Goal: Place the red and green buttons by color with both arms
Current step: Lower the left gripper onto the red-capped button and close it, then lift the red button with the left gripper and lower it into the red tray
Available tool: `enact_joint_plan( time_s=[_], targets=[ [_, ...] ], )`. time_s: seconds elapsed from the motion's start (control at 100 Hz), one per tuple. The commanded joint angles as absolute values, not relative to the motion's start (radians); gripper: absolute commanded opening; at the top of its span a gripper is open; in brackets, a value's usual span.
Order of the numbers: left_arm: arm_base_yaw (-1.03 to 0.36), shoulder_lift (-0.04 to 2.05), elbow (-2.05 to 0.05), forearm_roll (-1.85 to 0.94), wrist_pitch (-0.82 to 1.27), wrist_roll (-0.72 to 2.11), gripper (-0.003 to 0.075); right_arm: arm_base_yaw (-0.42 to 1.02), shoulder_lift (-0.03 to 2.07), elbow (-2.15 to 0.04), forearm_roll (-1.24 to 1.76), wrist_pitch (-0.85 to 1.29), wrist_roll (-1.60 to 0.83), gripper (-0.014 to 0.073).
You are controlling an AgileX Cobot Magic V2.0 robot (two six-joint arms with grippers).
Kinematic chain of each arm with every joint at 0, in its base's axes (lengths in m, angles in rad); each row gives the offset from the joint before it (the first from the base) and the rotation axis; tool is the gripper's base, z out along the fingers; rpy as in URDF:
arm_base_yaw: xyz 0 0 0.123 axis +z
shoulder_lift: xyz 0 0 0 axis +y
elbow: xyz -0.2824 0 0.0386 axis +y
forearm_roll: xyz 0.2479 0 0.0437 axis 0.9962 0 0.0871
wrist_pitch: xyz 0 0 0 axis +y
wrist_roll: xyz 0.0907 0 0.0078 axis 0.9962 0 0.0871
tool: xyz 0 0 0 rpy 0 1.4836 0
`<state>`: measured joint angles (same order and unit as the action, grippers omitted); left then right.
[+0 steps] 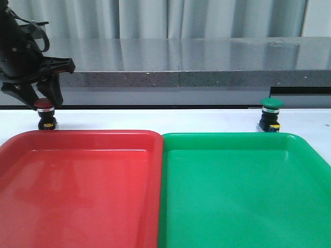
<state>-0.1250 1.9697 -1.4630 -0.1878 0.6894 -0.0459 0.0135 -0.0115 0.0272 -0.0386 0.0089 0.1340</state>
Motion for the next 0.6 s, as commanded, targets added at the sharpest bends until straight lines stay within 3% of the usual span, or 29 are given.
enact_joint_plan(
  time_s=[0.0, 0.17, 0.4, 0.59],
  targets=[
    [-0.124, 1.922, -1.496, -0.202, 0.649, -0.057, 0.0188, 0.007, -0.033, 0.009, -0.037, -0.071, 0.126, -0.0064],
    [-0.124, 1.922, -1.536, -0.202, 0.682, -0.057, 0.0132, 0.007, -0.033, 0.009, -0.037, -0.071, 0.126, -0.0064],
    [-0.127, 1.895, -1.689, -0.202, 0.826, -0.057, 0.0119, 0.007, -0.033, 0.009, -0.037, -0.071, 0.126, -0.0064],
    [-0.134, 1.845, -1.697, -0.204, 0.889, -0.057, 0.0114, 0.007, -0.033, 0.009, -0.037, -0.071, 0.126, -0.0064]
  ],
)
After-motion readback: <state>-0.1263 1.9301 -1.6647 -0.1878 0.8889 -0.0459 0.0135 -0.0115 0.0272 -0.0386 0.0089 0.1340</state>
